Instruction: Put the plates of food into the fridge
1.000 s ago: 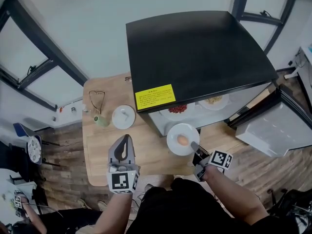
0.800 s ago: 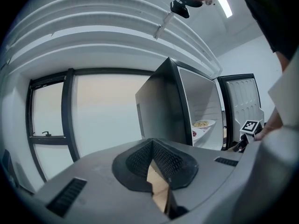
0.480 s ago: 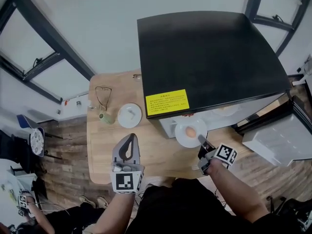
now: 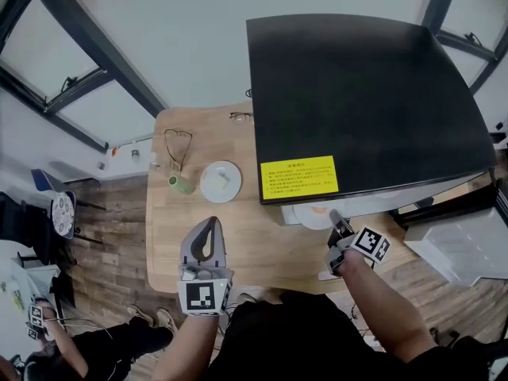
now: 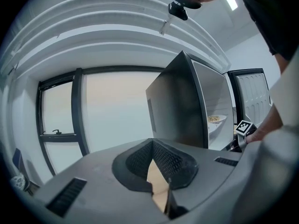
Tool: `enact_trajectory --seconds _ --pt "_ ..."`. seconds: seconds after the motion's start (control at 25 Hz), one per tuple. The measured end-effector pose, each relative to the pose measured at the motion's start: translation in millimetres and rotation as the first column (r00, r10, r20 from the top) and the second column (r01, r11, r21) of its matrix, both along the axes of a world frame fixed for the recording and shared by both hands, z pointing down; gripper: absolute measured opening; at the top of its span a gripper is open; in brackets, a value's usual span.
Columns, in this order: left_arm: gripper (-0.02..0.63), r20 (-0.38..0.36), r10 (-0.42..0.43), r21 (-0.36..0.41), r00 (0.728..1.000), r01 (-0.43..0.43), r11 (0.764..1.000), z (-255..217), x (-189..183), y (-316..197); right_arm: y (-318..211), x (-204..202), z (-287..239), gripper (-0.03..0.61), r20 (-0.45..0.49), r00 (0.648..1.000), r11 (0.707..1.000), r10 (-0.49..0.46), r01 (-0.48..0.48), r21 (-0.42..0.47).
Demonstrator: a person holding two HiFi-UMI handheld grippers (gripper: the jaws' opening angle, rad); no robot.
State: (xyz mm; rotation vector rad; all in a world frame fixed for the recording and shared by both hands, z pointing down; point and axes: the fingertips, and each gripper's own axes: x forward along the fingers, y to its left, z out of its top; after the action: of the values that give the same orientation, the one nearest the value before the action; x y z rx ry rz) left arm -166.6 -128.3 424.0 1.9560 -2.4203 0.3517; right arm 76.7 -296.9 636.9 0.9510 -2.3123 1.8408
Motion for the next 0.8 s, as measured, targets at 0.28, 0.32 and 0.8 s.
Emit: enact_trajectory --seconds 0.28,0.32,0.8 --pt "0.003 0.005 -0.052 -0.017 0.999 0.052 0.999 1.7 -21.4 14.1 -21.9 -14.5 4.5 0.035 -0.048 0.999 0.999 0.002 0.000 0.043" --pt "0.003 0.003 -0.056 -0.017 0.998 0.056 0.998 3.3 -23.5 16.3 -24.2 -16.8 5.3 0.035 -0.064 0.998 0.999 -0.001 0.004 0.050" --pt "0.003 0.003 -0.101 -0.017 0.995 0.101 0.995 0.1 -39.5 30.3 -49.8 -34.0 -0.5 0.076 -0.382 0.921 0.946 -0.079 0.191 0.264"
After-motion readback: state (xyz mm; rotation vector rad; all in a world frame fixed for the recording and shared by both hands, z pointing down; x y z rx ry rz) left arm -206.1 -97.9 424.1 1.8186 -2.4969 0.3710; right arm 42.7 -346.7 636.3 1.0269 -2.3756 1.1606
